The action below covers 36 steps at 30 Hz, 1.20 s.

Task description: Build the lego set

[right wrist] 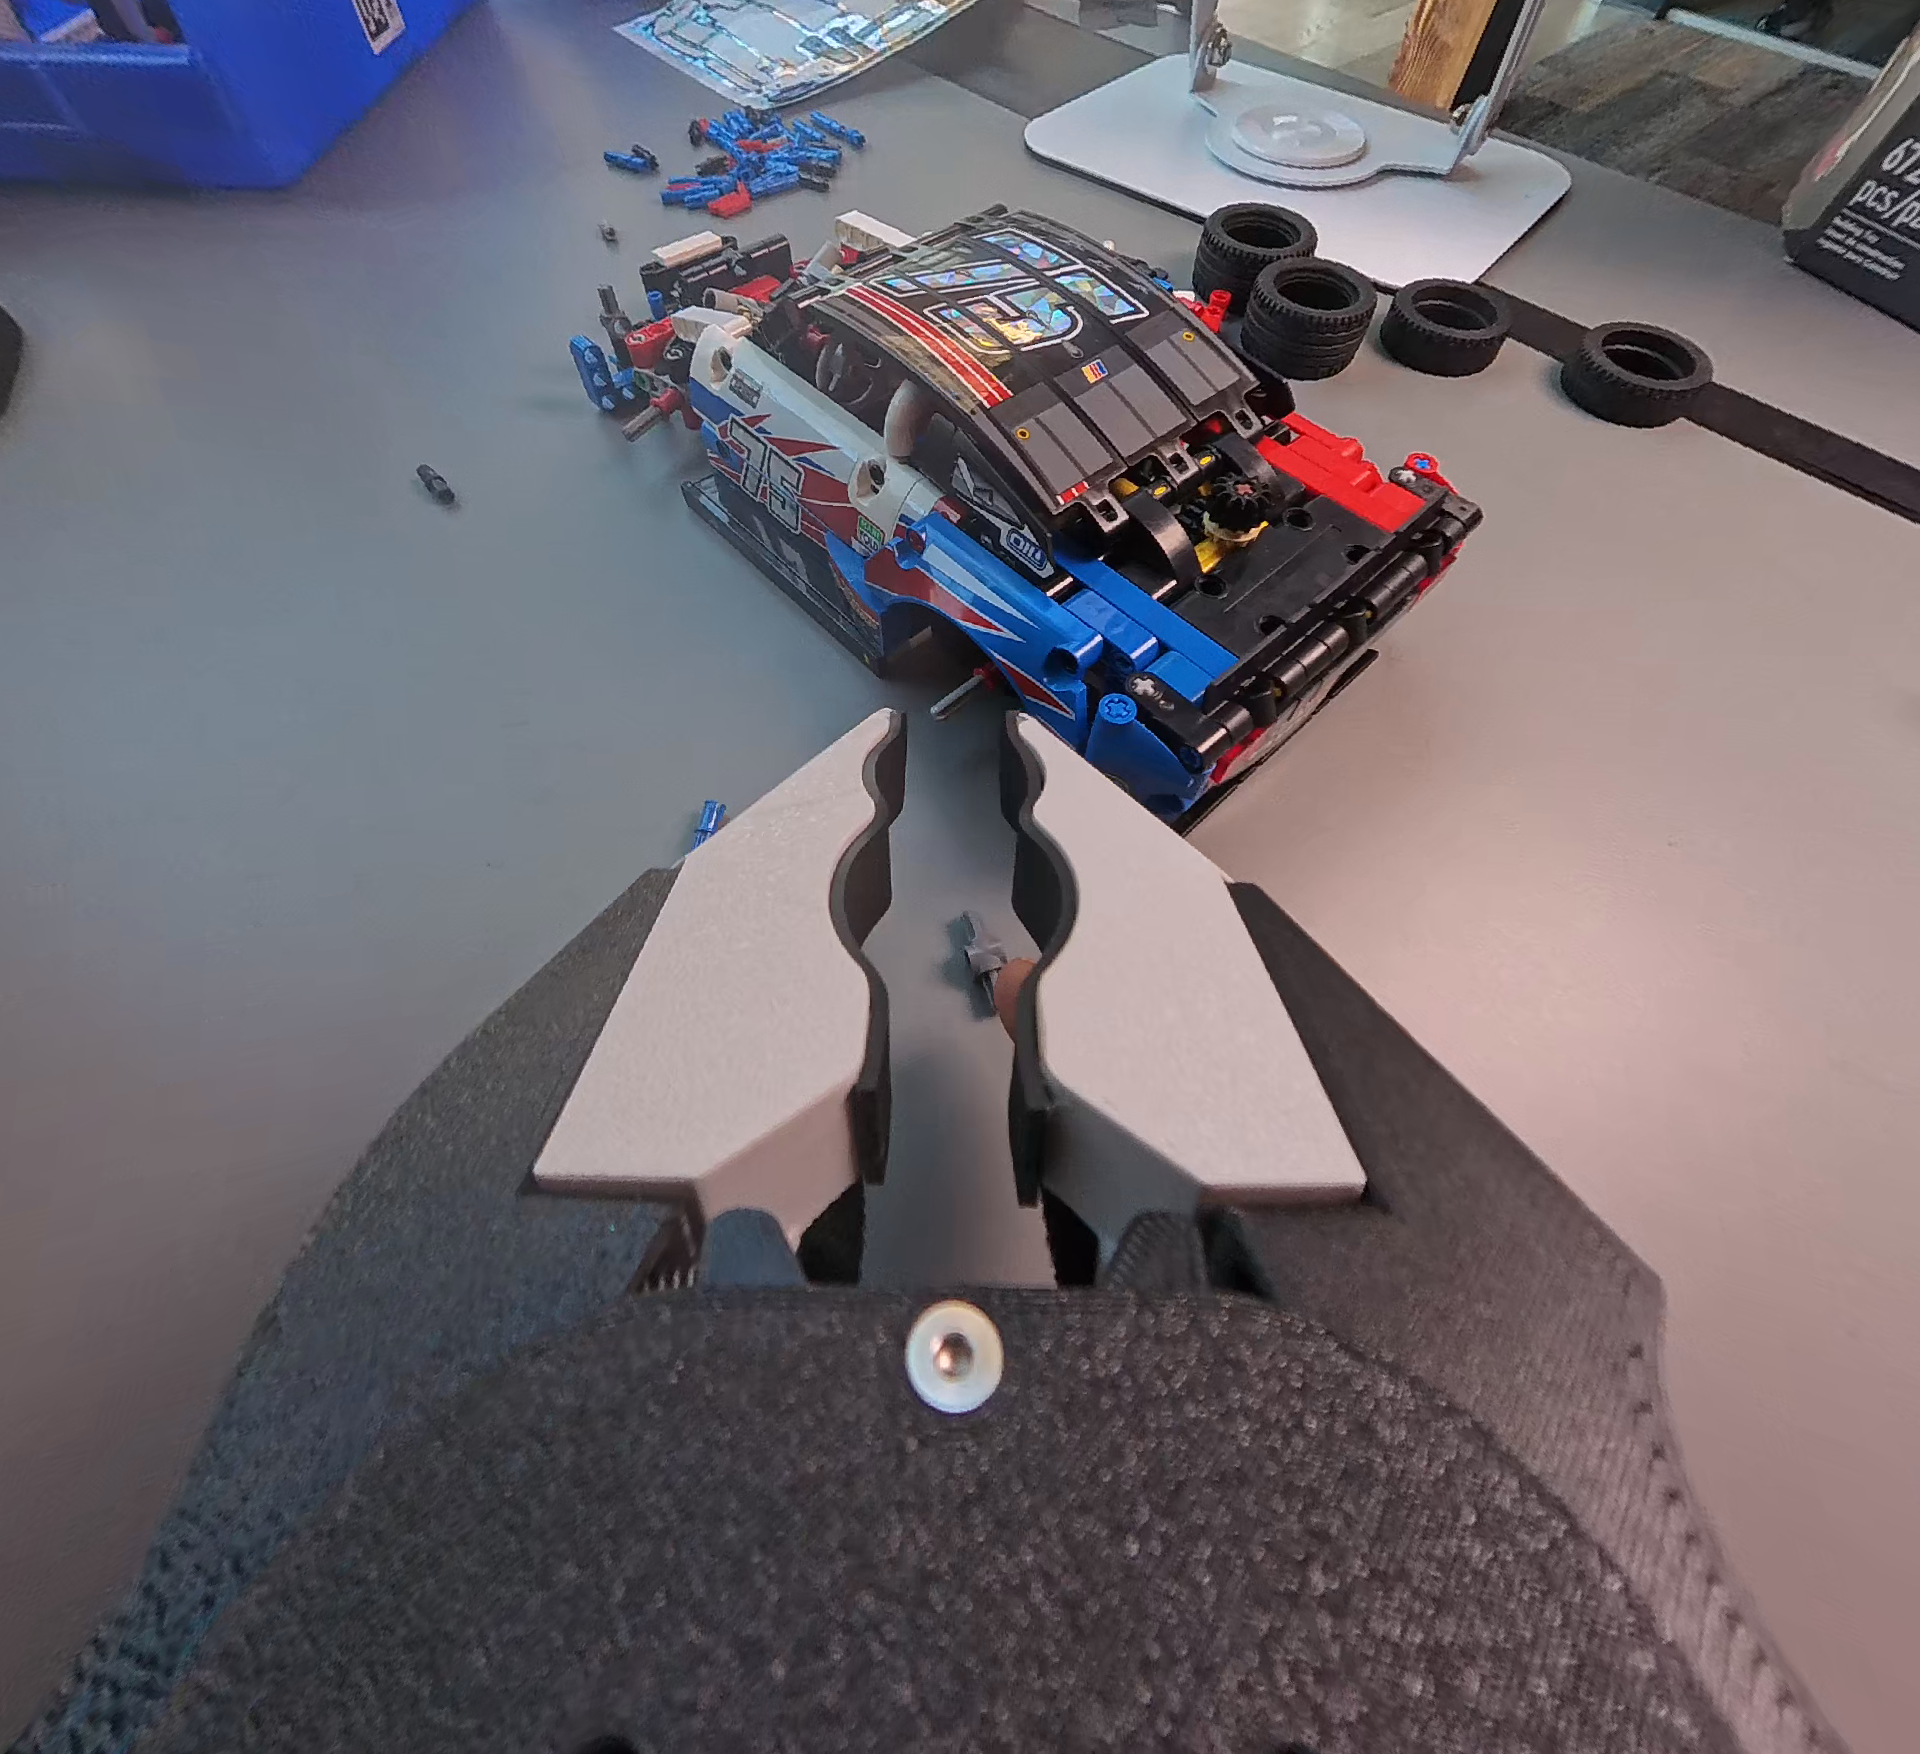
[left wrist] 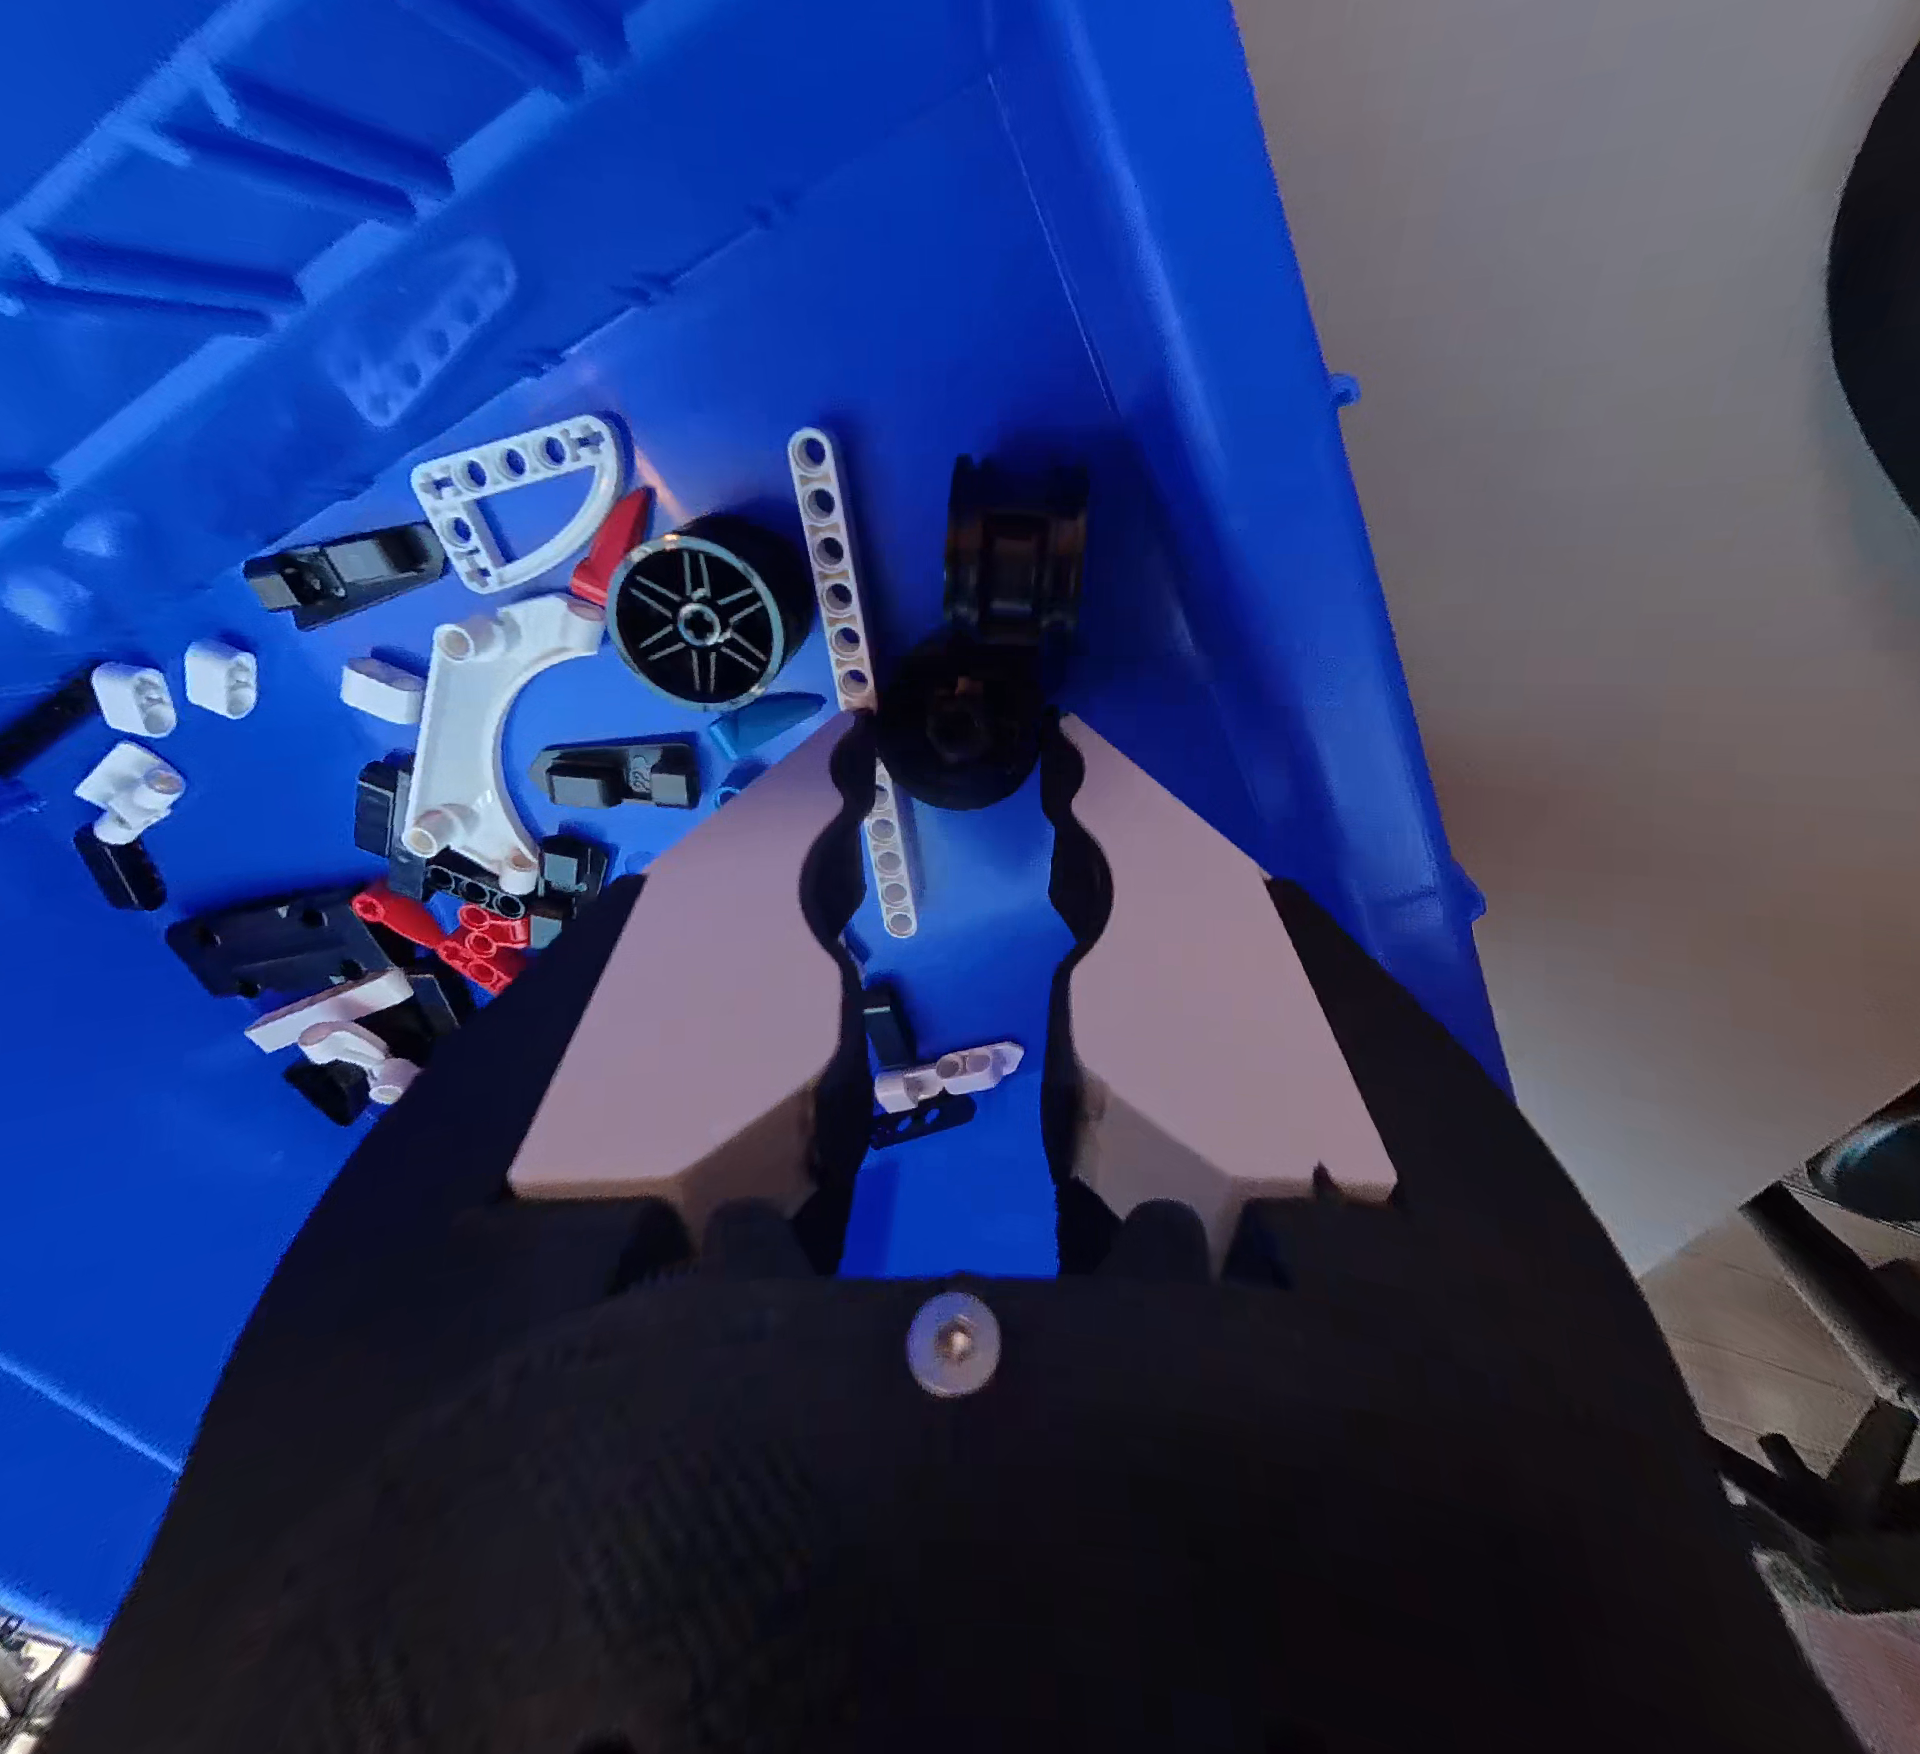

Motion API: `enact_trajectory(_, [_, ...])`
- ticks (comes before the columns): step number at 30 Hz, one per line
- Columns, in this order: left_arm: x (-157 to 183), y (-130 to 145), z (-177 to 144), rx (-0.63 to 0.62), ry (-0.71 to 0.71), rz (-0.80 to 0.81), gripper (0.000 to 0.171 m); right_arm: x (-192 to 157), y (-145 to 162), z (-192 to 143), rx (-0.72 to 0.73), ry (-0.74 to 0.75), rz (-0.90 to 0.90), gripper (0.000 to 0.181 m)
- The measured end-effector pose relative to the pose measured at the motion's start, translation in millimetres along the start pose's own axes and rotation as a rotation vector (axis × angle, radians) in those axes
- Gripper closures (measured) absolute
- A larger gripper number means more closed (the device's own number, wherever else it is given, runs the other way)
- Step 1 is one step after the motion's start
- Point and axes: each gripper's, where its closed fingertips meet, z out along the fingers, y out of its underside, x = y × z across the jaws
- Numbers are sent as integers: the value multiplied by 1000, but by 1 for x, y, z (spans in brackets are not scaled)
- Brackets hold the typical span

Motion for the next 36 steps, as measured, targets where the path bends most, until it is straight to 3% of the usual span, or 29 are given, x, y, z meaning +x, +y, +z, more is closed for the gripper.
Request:
enact_trajectory(4, [-20, 24, -9, -50, -32, -73, 141, 2, -1, -3, 12, 9, 7, 166])
enact_trajectory(9, [-52, 53, -25, -128, -182, -154, 137, 2, -3, -3, 15, 10, 2, 166])
enact_trajectory(11, [-47, 40, -32, -53, -172, -152, 129, 2, -3, -4, 16, 12, -1, 166])
enact_trajectory(15, [-16, -11, -44, 211, -15, -143, 127, 3, -3, -6, 23, 14, 2, 166])
enact_trajectory(20, [7, -30, -31, 225, 64, -83, 123, 0, -7, -9, 44, -1, -13, 165])
enact_trajectory(25, [11, -34, -18, 205, 93, -72, 140, -11, -17, -16, 101, -49, -47, 160])
enact_trajectory(27, [10, -34, -16, 196, 92, -59, 171, -12, -19, -19, 116, -53, -50, 159])
enact_trajectory(36, [-22, -5, -47, 200, 7, -165, 171, -9, -16, -20, 118, -53, -46, 159])
